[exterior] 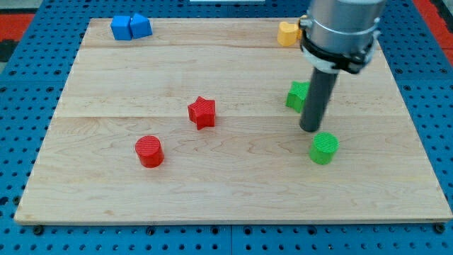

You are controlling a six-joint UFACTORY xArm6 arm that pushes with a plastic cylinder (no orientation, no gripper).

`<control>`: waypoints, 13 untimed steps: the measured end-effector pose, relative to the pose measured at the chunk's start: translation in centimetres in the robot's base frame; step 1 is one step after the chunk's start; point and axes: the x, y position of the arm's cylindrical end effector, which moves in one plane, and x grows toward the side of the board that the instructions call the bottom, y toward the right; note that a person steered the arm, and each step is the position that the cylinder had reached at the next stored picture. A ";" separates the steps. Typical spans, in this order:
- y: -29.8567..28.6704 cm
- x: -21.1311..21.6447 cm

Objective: Push the green star to the top of green circle

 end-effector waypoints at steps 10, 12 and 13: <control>-0.3 -5.7; -5.9 -10.8; -8.1 -10.7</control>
